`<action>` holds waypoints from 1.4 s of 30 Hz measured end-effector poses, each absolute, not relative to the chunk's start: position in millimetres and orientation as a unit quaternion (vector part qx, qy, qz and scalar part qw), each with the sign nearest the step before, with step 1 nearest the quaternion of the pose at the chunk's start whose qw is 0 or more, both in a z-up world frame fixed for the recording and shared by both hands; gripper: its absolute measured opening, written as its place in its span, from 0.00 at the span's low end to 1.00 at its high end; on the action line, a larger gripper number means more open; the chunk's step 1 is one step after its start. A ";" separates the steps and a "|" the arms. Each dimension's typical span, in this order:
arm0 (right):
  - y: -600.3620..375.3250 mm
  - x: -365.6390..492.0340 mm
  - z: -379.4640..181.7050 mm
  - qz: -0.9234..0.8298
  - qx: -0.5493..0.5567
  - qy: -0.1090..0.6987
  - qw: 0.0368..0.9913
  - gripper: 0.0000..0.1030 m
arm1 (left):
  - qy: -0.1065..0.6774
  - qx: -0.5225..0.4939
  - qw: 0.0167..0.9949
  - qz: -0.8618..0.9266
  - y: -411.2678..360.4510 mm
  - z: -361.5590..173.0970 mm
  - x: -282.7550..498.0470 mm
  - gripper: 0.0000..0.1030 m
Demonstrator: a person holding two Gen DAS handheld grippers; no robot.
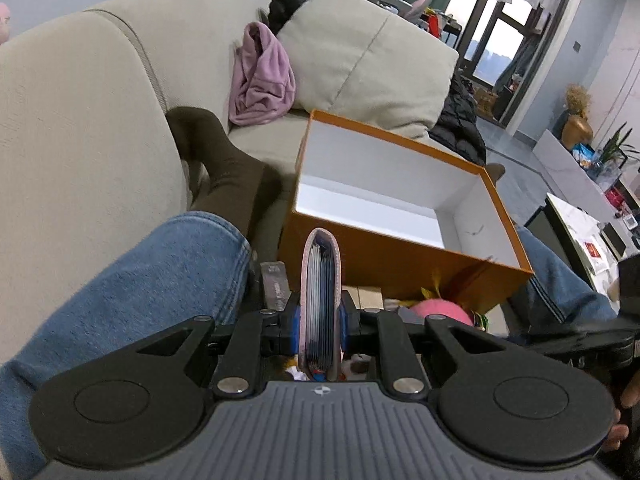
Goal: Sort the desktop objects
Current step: 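Carry the dark grey box with the right gripper toward the orange shoebox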
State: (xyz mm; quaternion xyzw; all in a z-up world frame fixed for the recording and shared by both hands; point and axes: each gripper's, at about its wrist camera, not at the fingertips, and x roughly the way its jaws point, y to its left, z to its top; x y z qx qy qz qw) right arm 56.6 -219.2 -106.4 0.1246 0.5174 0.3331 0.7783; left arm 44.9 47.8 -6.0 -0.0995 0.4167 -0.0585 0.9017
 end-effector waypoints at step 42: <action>-222.6 44.4 -96.7 0.345 0.080 0.501 0.790 0.38 | 0.394 -0.080 0.912 -0.074 37.5 11.6 36.3 0.19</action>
